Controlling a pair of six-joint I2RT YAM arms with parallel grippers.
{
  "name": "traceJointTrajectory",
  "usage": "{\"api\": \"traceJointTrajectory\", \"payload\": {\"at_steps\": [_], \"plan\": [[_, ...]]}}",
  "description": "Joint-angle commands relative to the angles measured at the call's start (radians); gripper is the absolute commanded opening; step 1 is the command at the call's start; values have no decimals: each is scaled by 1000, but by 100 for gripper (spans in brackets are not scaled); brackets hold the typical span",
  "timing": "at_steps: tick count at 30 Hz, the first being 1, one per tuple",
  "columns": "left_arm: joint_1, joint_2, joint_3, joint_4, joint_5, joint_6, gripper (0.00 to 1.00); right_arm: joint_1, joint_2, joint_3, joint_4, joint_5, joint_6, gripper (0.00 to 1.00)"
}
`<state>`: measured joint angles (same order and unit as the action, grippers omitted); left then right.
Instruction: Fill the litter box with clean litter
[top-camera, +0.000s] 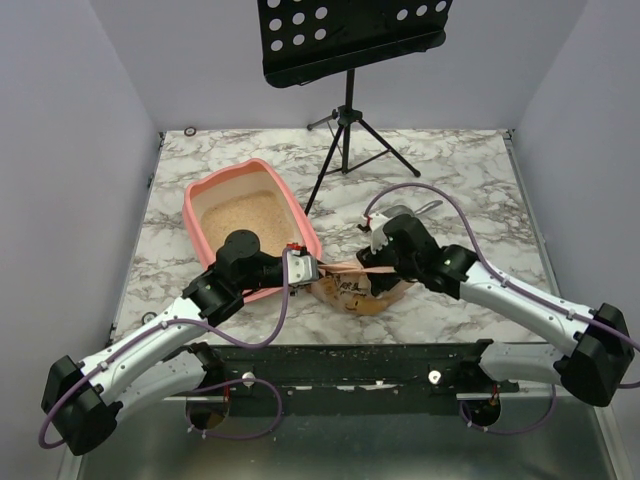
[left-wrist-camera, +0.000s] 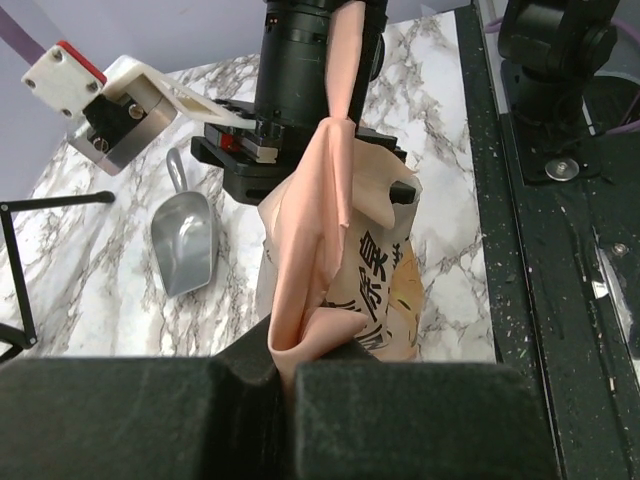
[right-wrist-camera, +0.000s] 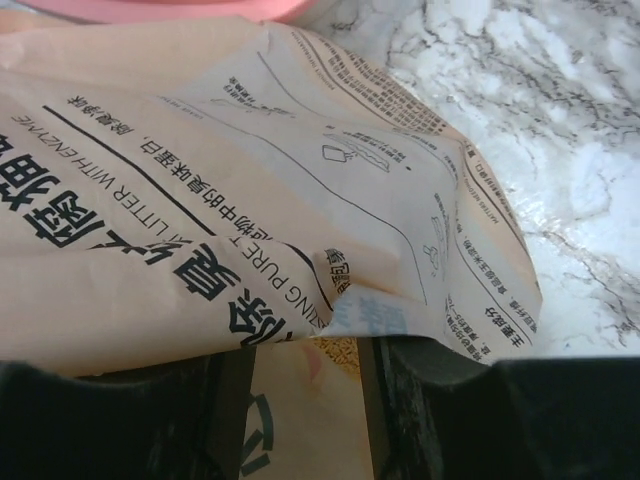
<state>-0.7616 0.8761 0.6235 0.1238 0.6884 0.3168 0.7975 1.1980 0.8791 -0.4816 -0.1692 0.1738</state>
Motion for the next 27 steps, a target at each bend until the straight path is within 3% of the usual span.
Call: {"api": "traceJointTrajectory", "payload": {"at_steps": [1,7,14,27], "plan": [[-15,-32,12,30,30,11,0,-7,-17,-40,41,244,76,52],[-19,-63,4,60,-39,27,0,0,-121,-63,92,472,49,56],[-19,-126,-44,161,-191,58,3,17,-207,-135,198,631,-5,63],[-82,-77,1,65,-322,88,6,52,-285,-68,252,741,-51,65]]}}
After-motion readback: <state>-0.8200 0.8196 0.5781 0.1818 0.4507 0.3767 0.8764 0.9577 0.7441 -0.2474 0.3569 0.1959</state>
